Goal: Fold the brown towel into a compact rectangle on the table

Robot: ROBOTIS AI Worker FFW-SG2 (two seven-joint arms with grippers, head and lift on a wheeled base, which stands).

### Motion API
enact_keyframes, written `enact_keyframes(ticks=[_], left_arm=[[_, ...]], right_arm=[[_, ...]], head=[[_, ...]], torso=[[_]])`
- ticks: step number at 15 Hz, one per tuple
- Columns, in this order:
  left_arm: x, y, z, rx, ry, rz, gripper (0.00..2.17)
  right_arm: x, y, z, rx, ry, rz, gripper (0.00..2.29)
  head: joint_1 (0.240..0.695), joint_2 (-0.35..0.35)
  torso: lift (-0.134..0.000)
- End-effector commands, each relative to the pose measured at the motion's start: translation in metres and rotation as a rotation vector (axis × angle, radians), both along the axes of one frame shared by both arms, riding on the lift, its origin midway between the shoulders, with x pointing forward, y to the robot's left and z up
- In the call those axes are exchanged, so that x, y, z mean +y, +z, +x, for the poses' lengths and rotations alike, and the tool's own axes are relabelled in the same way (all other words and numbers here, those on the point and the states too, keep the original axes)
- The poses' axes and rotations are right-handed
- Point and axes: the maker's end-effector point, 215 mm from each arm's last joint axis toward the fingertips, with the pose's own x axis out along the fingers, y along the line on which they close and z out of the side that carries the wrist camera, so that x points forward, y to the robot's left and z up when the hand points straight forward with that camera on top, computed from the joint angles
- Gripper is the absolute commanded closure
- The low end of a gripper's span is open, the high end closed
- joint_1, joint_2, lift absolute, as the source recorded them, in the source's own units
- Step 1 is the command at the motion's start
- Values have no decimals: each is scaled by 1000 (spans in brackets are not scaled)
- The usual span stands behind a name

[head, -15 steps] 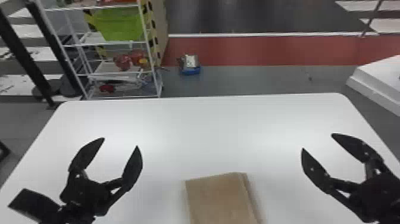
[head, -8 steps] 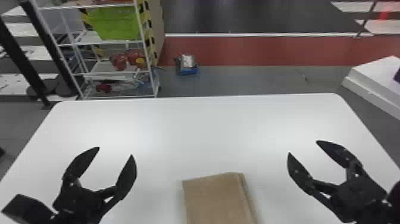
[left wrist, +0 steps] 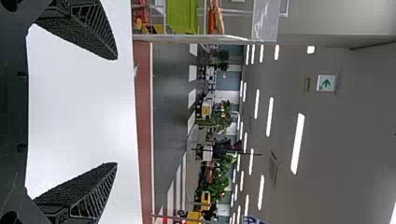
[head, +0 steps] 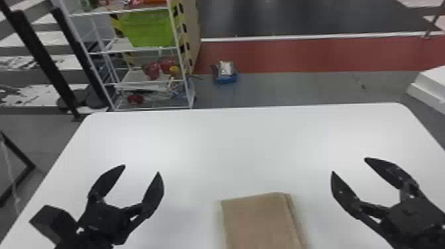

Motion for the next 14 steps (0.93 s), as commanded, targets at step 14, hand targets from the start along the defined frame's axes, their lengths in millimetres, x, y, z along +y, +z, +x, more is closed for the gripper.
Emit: enact_keyframes(ticks=[14], left_arm=[[10, -2, -1, 4, 18, -28, 73]], right_arm=[[2, -1, 4, -23, -1, -11, 259]], head=[[695, 138]], torso=[[-123]])
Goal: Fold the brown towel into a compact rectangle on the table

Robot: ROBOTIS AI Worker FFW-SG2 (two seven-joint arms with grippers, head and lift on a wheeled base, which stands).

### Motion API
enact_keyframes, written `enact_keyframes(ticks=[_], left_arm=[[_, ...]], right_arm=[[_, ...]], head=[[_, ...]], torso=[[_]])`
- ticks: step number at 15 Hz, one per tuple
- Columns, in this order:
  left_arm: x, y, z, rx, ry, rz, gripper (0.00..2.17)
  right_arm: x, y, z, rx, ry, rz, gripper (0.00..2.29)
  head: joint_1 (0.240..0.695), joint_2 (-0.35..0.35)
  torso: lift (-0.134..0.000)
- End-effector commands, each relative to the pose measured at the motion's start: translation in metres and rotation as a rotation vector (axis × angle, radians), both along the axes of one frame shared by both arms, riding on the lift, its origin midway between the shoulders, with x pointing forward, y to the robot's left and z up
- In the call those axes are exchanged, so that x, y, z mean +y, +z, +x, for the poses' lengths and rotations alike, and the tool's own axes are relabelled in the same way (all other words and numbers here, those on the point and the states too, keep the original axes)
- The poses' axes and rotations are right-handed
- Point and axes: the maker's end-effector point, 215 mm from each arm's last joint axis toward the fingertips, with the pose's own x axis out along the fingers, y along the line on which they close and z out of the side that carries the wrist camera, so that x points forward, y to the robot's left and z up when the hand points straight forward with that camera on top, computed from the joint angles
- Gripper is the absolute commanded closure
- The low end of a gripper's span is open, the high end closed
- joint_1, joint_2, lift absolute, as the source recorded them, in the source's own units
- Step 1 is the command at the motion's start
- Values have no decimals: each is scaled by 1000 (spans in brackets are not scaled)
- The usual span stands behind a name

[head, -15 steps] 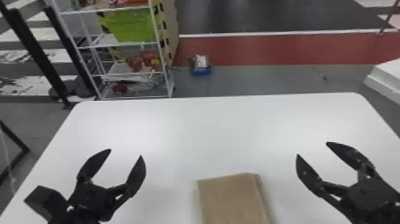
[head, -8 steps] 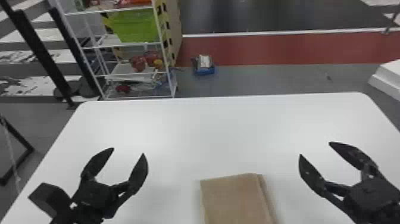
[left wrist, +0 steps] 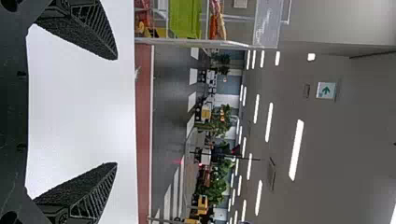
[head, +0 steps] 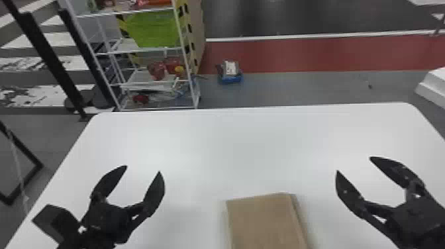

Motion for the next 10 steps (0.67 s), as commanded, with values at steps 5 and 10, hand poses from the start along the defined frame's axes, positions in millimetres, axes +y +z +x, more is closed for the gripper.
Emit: enact_keyframes(ticks=[5, 10], left_arm=[[0, 1, -2, -5, -2, -23, 73], [-2, 0, -5, -1, -10, -24, 73]], right_arm=[[9, 13, -5, -62, 15, -1, 245], [9, 10, -12, -65, 16, -3, 245]], head=[[695, 142], [695, 151]], torso=[[-123], [-123]])
